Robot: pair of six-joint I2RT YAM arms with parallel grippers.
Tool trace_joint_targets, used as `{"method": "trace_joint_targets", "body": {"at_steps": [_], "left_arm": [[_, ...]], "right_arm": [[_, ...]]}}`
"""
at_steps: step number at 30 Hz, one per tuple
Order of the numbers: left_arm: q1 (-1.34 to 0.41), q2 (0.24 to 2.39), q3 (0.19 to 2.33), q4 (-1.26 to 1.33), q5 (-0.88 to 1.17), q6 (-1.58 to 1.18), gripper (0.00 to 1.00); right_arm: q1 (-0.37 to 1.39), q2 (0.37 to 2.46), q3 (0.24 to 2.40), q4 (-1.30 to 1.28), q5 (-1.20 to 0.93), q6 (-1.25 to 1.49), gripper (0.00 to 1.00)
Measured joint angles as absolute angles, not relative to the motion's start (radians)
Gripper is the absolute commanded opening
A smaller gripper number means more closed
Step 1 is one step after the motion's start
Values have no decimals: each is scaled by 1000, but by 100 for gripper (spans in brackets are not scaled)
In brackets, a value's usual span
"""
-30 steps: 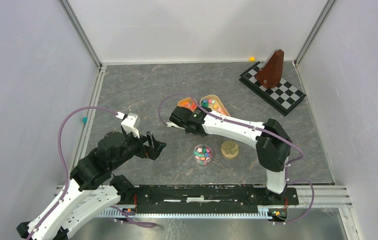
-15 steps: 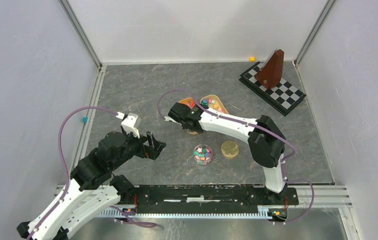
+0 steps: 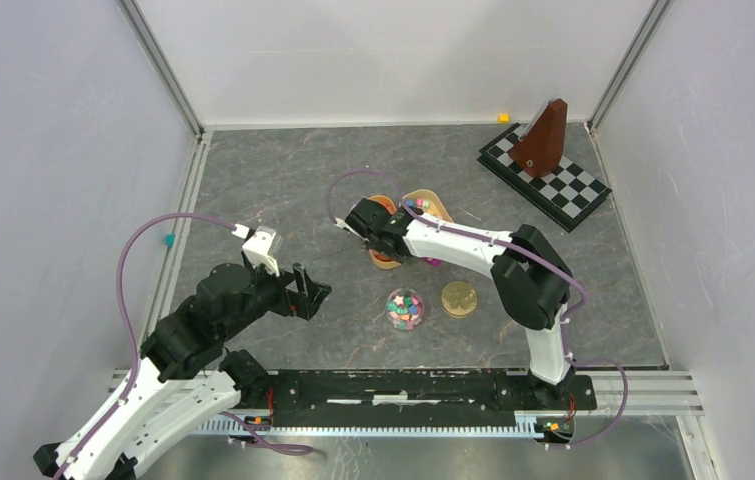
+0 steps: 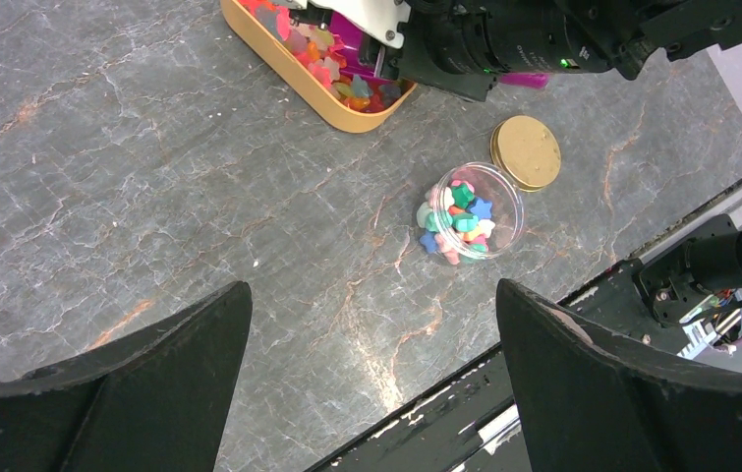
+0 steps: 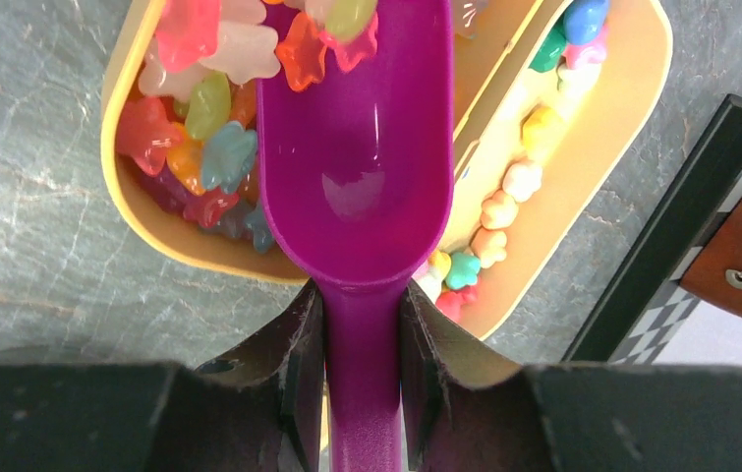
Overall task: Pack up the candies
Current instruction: Scoop the fake candies from the storage box.
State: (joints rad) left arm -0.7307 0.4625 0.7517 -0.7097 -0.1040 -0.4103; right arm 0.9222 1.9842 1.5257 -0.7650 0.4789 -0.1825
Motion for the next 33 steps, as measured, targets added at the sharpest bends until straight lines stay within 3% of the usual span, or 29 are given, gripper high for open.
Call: {"method": "trace_joint_targets", "body": {"at_steps": [33], "left_arm": [[-731,485,750,-710,-126,-410,100]], "right_arm": [[828,1769,1179,-386,351,-71,0]]}}
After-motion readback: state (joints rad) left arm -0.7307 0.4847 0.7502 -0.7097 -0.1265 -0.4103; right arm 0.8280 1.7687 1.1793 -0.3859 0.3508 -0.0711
